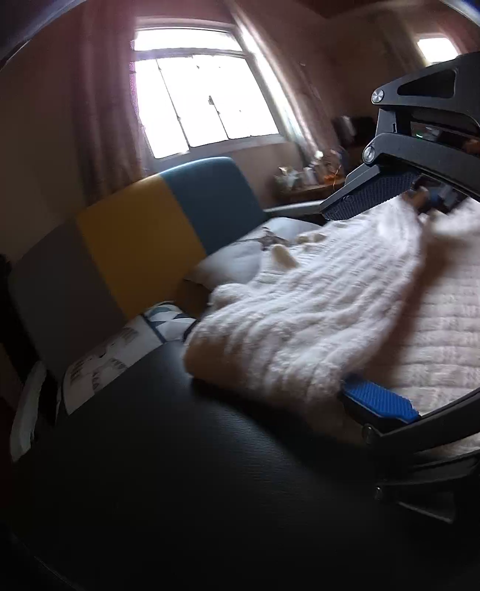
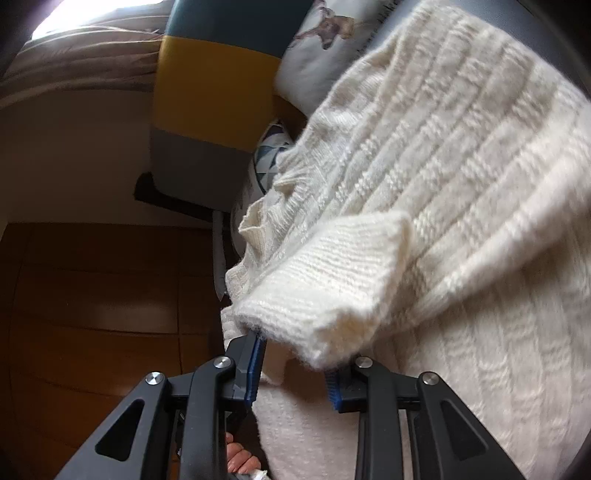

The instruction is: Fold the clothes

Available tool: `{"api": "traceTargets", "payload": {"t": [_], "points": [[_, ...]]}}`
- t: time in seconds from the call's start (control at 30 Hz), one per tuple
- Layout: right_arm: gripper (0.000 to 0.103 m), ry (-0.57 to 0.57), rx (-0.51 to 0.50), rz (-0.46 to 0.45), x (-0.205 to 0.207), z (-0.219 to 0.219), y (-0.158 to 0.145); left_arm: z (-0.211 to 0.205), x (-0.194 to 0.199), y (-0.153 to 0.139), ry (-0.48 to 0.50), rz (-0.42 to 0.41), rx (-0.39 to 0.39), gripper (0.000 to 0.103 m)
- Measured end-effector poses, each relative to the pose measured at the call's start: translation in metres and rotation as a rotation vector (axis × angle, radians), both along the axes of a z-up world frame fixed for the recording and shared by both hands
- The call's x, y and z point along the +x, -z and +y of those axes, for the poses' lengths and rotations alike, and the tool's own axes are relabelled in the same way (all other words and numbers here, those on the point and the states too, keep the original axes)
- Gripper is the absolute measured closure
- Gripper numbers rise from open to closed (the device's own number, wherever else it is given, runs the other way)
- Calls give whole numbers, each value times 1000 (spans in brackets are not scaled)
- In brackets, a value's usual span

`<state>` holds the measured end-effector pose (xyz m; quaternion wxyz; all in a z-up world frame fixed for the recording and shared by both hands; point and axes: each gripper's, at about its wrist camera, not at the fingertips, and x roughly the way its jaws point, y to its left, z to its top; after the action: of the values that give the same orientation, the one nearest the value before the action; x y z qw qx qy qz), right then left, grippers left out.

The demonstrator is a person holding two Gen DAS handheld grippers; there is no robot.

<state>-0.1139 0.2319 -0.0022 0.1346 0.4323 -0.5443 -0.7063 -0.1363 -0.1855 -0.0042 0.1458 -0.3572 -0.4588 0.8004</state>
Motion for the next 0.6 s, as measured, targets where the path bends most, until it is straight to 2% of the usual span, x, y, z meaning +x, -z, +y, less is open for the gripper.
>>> {"api": "traceTargets", "payload": {"t": [0.1, 0.27, 0.6], "points": [[74, -10, 36, -19, 9, -2, -1, -1, -7, 3, -25, -6, 4, 18], [70, 5, 14, -16, 20, 4, 1, -2, -13, 13, -87, -6, 55, 18], [65, 111, -183, 6, 24, 17, 18, -11, -7, 20, -159, 71, 101, 18]]}}
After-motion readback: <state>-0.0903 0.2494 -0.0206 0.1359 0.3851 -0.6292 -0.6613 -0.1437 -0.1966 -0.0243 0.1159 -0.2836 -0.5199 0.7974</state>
